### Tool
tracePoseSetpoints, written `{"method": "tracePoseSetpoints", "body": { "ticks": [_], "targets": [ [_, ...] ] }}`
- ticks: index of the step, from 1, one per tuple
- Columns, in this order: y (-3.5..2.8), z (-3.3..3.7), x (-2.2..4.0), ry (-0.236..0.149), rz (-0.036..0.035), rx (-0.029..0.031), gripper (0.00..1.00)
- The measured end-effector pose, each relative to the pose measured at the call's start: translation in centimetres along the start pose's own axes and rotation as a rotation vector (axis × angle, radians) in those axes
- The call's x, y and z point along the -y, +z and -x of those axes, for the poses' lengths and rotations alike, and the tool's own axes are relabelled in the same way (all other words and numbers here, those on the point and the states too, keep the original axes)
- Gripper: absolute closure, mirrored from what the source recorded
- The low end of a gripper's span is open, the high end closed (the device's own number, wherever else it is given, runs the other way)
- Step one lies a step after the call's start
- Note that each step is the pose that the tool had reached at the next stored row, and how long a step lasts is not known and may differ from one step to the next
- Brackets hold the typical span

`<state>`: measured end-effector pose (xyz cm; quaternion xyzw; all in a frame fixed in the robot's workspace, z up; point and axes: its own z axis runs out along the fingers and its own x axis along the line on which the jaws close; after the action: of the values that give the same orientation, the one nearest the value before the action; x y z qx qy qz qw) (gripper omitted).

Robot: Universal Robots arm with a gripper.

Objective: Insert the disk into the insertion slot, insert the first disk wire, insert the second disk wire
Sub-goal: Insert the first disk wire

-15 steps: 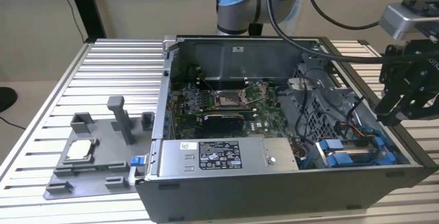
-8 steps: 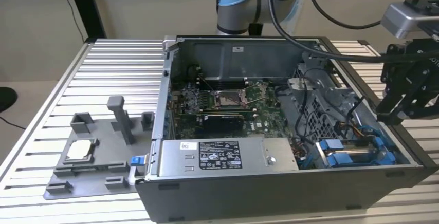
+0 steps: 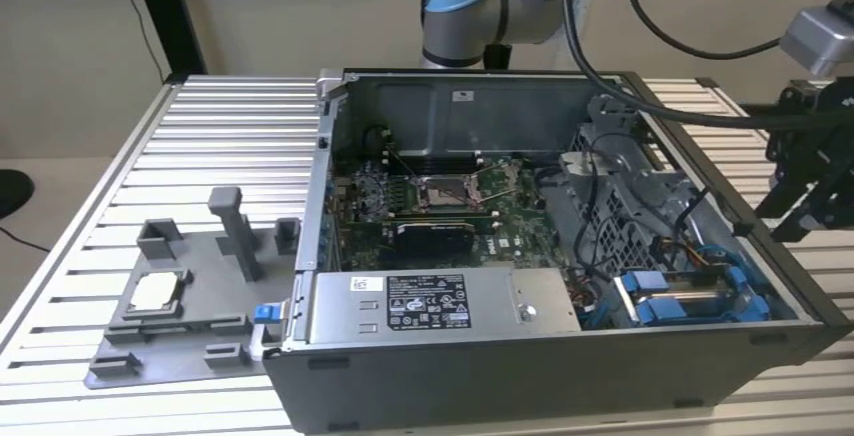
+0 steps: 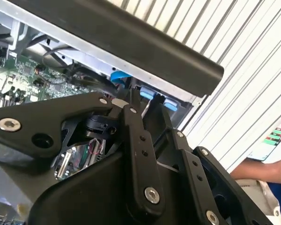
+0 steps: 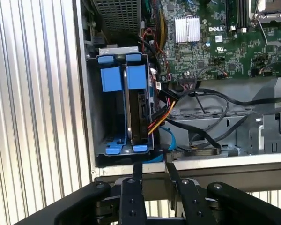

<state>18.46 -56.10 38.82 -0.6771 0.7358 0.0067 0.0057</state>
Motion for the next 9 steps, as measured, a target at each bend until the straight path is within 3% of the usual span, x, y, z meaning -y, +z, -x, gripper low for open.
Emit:
{"method": "tracePoseSetpoints", "body": {
  "ticks": [3, 6, 7, 9],
  "targets": [
    [0.17, 1.11, -0.08, 0.000, 0.0059, -0.0005, 0.00],
    [0.42, 2.11, -0.09, 0.000, 0.0215, -0.0031, 0.00],
    [0.44, 2.12, 0.03, 0.001, 0.0336, -0.0051, 0.00],
    [0.44, 2.14, 0.29, 0.001, 0.0683, -0.0092, 0.00]
  ]
}}
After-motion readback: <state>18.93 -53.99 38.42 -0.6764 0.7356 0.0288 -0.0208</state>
